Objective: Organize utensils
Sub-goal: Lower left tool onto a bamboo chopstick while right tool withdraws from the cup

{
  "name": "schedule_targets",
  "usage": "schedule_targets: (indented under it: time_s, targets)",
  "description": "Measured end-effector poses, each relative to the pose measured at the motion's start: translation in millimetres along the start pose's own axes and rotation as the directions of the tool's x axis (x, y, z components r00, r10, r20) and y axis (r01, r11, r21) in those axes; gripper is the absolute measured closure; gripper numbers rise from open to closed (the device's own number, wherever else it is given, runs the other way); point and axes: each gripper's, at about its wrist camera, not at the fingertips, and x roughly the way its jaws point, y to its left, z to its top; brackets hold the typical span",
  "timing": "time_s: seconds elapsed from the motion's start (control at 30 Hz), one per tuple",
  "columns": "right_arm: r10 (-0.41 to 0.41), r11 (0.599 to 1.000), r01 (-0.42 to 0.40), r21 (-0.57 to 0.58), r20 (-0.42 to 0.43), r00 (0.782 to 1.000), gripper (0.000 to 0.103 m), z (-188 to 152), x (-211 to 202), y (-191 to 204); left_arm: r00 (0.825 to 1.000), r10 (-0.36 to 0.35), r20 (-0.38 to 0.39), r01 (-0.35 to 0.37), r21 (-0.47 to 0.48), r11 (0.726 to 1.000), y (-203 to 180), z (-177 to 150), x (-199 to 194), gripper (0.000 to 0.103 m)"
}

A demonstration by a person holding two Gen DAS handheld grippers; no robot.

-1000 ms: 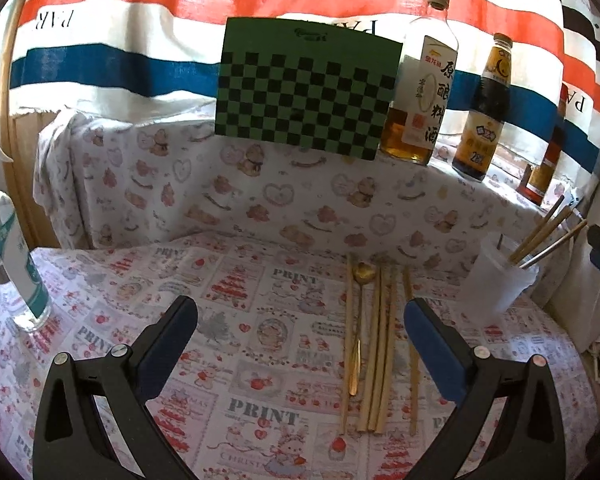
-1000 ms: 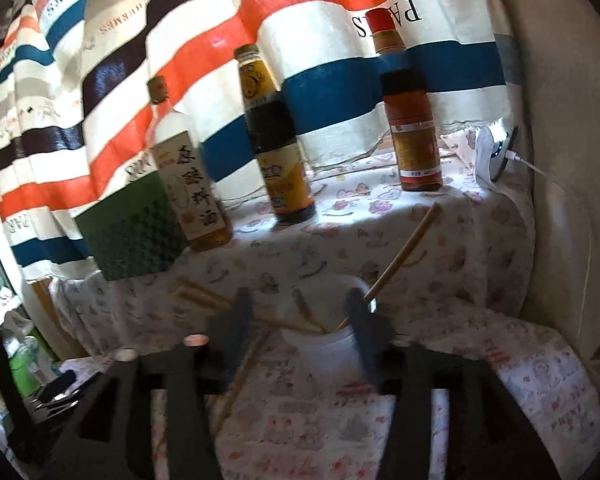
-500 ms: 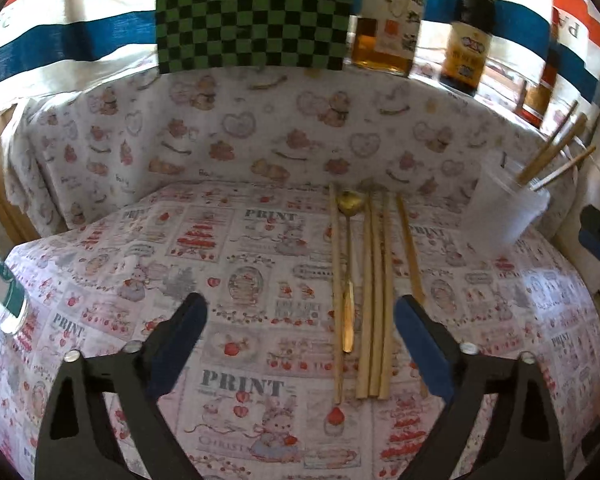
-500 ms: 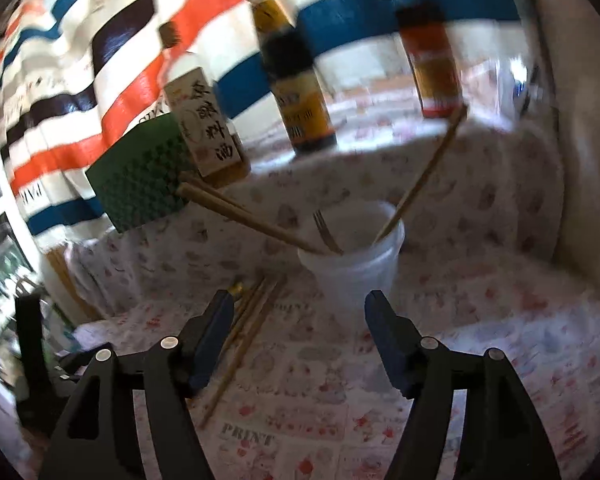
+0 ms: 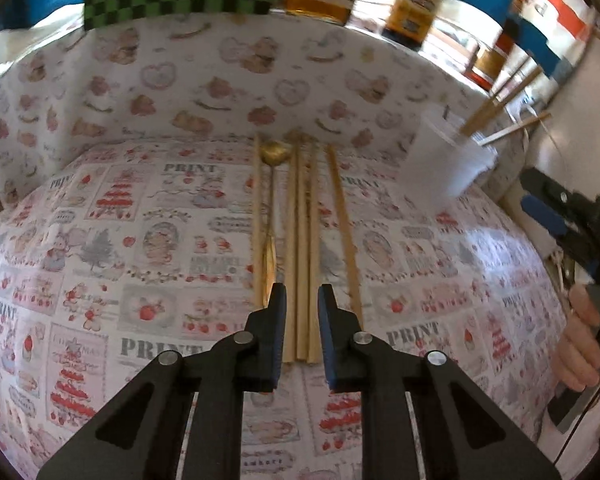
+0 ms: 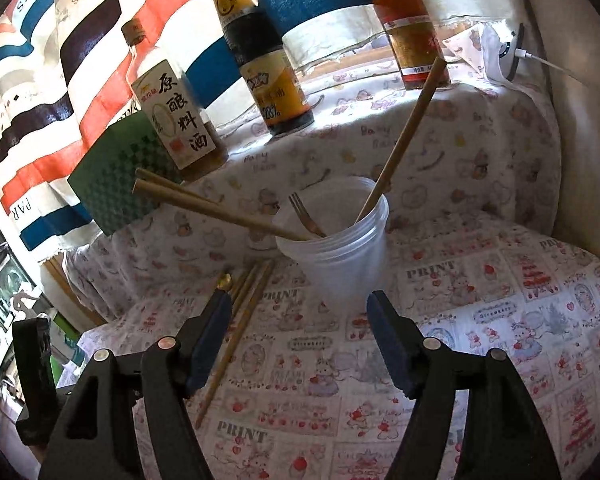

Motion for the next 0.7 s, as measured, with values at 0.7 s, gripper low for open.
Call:
schedule_targets:
  time_s: [0.7]
  targets:
    - [-0.005, 0.998, 0.003, -0.064, -0.031, 1.000, 0.028, -5.1, 2.6, 12.2, 0.989, 0.113, -0.097, -0.112, 0.016, 0.994, 1.0, -5.5, 19.7, 0.087]
